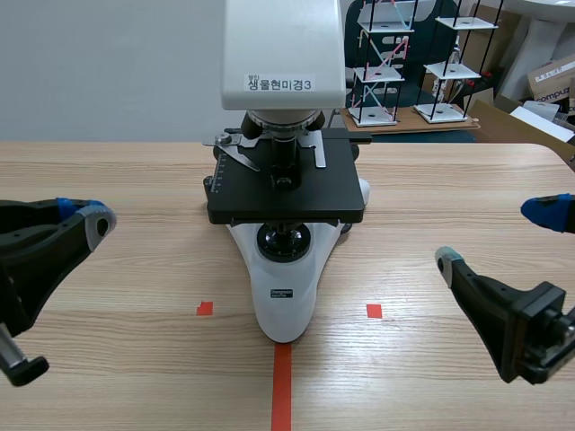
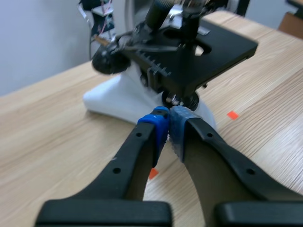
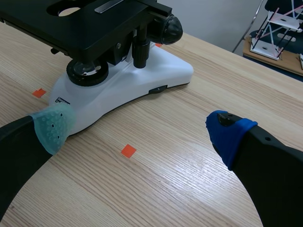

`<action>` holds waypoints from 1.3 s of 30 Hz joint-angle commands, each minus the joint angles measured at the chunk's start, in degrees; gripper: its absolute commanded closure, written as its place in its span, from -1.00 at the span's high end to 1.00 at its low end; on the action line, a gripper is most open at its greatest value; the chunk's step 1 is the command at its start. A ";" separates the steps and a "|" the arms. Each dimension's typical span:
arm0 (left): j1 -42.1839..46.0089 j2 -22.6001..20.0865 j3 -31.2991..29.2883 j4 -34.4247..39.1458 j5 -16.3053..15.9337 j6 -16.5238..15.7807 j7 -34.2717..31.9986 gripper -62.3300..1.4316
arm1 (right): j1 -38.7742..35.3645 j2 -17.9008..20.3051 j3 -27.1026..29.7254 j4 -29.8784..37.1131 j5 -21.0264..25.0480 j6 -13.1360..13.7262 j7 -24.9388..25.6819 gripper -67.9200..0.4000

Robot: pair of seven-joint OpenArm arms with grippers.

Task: Point at the objective lens

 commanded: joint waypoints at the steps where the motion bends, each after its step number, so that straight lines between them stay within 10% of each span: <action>1: -1.81 0.44 1.16 -0.87 -0.76 -0.11 -1.70 -0.90 | 0.66 0.61 0.07 0.26 0.46 -0.22 1.07 0.78; 39: -27.08 7.26 19.63 -12.07 -2.01 -1.77 4.31 -0.90 | 0.66 0.61 0.07 0.26 0.46 -0.22 1.07 0.78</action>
